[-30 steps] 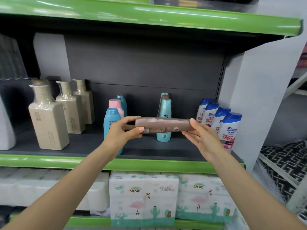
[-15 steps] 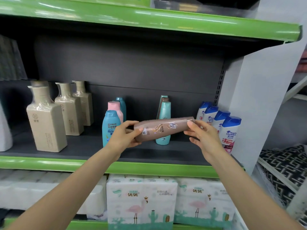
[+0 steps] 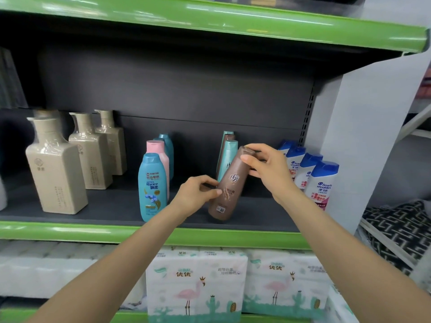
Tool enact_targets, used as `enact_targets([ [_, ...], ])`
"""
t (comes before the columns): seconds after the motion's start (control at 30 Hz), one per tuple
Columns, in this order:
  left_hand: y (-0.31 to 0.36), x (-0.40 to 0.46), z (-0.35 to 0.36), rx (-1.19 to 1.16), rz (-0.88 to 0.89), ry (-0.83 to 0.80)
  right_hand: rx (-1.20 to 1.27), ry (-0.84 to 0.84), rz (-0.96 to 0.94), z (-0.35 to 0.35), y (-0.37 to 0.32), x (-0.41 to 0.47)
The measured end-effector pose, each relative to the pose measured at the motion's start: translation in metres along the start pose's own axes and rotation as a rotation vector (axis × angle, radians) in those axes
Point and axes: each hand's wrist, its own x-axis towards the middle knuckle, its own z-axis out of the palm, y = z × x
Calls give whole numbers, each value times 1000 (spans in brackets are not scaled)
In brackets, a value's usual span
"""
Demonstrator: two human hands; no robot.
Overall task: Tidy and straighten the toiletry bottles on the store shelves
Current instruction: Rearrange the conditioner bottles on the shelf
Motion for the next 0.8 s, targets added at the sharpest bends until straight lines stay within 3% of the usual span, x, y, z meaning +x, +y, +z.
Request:
enact_targets([
  [0.27,30,20,2,104,247,118,-202,-44,-90,10,6,13],
  [0.8,27,31,9,71,224,185,-262,-154,-58,5,13,23],
])
